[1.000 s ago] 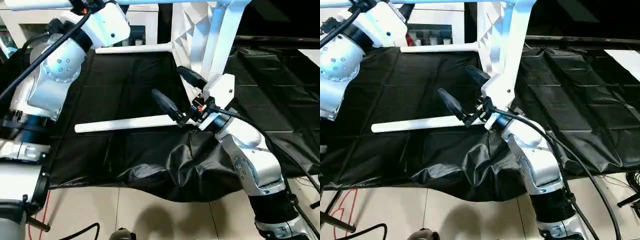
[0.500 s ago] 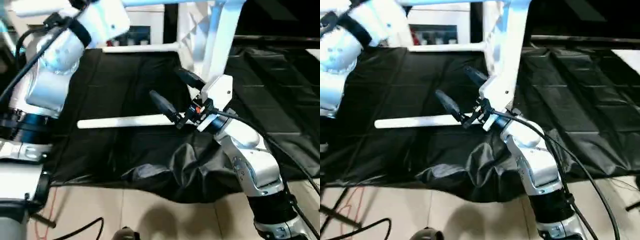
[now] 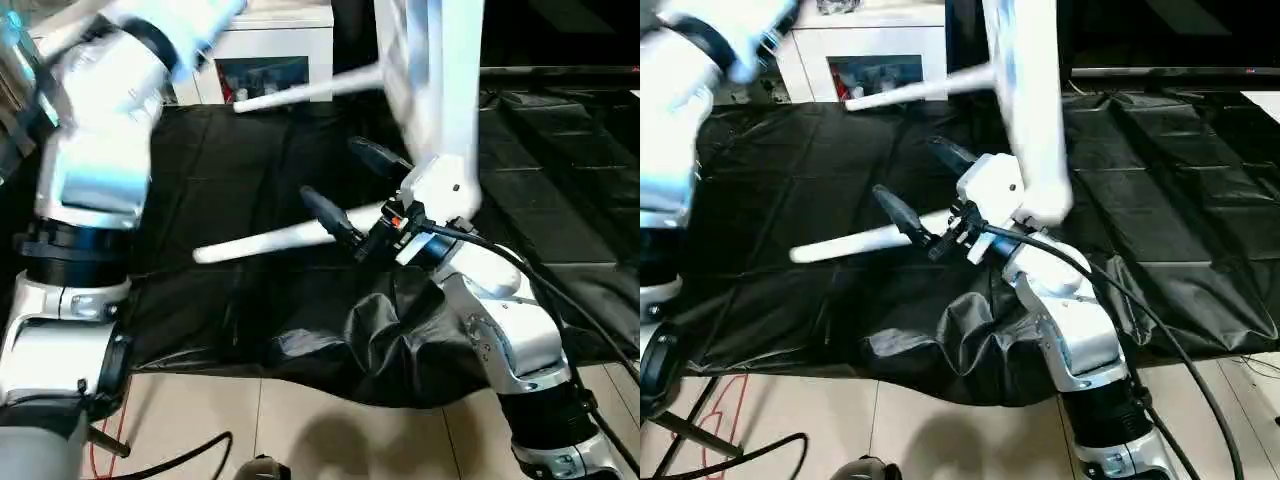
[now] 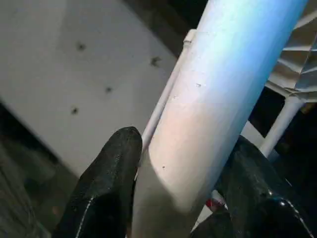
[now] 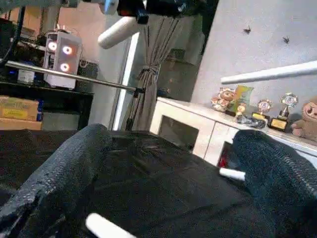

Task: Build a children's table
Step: Flip table

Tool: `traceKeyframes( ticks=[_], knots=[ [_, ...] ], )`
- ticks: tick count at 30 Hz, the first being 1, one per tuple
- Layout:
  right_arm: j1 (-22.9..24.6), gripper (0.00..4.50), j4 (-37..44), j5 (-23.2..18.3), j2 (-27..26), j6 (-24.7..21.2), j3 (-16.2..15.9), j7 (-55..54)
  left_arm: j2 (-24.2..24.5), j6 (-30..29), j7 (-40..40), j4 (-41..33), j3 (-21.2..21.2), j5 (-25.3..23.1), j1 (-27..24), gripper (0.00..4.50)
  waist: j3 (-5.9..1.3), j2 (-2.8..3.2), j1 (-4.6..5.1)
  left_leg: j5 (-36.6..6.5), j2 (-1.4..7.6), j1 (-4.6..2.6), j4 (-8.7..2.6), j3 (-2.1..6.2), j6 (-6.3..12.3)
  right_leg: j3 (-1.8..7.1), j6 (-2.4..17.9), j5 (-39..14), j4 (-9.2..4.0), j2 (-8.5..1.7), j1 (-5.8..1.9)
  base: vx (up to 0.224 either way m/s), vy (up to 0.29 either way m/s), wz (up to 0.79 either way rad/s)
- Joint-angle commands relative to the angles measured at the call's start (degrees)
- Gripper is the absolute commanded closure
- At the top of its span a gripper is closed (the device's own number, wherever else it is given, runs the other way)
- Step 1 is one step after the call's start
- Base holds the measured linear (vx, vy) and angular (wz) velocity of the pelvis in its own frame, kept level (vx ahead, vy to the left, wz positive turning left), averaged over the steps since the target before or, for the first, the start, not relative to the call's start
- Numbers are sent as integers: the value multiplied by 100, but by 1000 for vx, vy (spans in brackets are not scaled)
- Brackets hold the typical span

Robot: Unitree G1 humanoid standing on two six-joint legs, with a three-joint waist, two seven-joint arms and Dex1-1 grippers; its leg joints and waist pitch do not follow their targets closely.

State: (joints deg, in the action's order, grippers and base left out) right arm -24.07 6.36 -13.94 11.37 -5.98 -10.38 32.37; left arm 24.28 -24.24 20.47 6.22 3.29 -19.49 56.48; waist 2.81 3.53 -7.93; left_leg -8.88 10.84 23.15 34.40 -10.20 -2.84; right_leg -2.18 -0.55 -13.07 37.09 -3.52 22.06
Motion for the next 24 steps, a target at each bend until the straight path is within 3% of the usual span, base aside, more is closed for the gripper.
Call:
traceKeyframes(
  ticks=[1,5,6,7,9,16,21,23,24],
  knots=[
    [98,0,-89,22,4,-52,72,-5,-223,-371,-271,154,569,656,-87,225,-386,-161,27,-910,177,-137,-337,100,99,217,909,-857,-487,-413,-139,0,0,0],
    [353,0,-417,-172,-275,-143,437,-467,-209,-46,-261,-66,581,685,-298,225,-397,-150,24,-1011,202,-159,-364,111,49,216,924,-860,-500,-416,-108,0,0,0],
    [521,0,-523,-305,-334,-162,546,-515,-270,-168,-304,-201,663,702,-390,225,-398,-175,16,-1047,213,-168,-374,111,34,214,938,-802,-493,-414,-108,0,0,0],
    [548,0,-538,-325,-341,-166,560,-519,-281,-193,-311,-223,678,704,-404,225,-400,-166,21,-1059,218,-169,-377,115,26,211,953,-761,-487,-414,-108,0,0,0],
    [814,0,-623,-515,-385,-301,668,-520,-293,-299,-289,-388,705,713,-521,225,-395,-227,28,-989,204,-142,-381,108,65,209,936,-590,-476,-412,-135,0,0,0],
    [1122,0,-738,-805,-489,-582,873,-446,-289,-429,-346,-511,741,748,-607,225,-377,-251,30,-928,190,-123,-377,100,144,211,887,-797,-507,-430,-139,0,0,0],
    [569,0,-1696,-764,-683,-848,1347,-1322,-313,-497,-326,-603,738,747,-640,225,-378,-224,70,-928,182,-152,-381,95,34,208,980,-858,-503,-420,-109,0,0,0],
    [206,0,-2193,-1109,-840,-669,1673,-1330,-306,-501,-302,-589,718,749,-644,225,-393,-187,52,-959,189,-156,-369,95,26,217,965,-752,-491,-434,-113,0,0,0],
    [-110,0,-2582,-1273,-920,-498,1878,-1325,-299,-496,-288,-577,705,748,-648,225,-396,-207,71,-932,187,-138,-377,99,32,204,985,-655,-476,-427,-127,0,0,0]
  ],
)
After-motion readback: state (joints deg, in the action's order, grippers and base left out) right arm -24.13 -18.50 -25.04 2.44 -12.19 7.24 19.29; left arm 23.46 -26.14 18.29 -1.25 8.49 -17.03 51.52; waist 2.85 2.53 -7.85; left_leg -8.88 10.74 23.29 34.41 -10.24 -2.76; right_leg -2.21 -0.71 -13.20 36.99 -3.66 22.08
